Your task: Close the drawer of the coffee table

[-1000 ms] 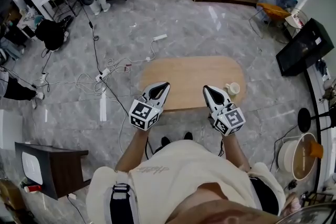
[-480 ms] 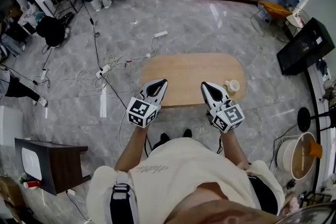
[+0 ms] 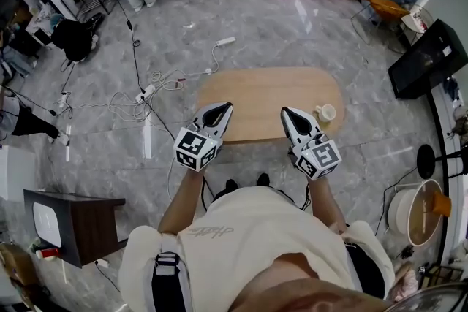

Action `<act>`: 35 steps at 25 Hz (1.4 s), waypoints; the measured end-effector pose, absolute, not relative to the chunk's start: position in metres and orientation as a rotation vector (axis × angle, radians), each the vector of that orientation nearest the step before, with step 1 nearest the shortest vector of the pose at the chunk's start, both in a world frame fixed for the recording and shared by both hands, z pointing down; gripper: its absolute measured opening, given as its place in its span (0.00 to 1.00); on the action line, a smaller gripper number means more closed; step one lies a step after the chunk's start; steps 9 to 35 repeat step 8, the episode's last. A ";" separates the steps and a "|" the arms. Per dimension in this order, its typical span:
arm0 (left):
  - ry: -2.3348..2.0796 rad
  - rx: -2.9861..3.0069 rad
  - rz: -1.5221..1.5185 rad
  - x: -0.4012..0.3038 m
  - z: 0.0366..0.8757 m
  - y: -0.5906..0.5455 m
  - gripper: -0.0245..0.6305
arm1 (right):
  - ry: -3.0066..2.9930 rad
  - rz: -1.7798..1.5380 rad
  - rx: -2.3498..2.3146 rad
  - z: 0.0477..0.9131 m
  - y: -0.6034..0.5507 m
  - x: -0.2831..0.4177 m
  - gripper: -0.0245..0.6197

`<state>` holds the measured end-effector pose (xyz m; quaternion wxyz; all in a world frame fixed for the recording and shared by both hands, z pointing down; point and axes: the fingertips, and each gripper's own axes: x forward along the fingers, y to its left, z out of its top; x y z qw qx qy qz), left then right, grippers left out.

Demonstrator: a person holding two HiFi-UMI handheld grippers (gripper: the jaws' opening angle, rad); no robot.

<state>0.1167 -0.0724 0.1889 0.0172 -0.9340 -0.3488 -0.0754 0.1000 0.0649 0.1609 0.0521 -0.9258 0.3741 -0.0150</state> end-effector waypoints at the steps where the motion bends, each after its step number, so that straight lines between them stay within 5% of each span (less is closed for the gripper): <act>1: -1.089 -2.902 -0.239 0.116 0.190 -0.072 0.04 | 1.134 -0.043 -2.815 0.161 0.065 0.099 0.03; 35: -1.130 -2.884 -0.235 0.116 0.189 -0.062 0.04 | 1.066 -0.031 -2.763 0.159 0.080 0.096 0.03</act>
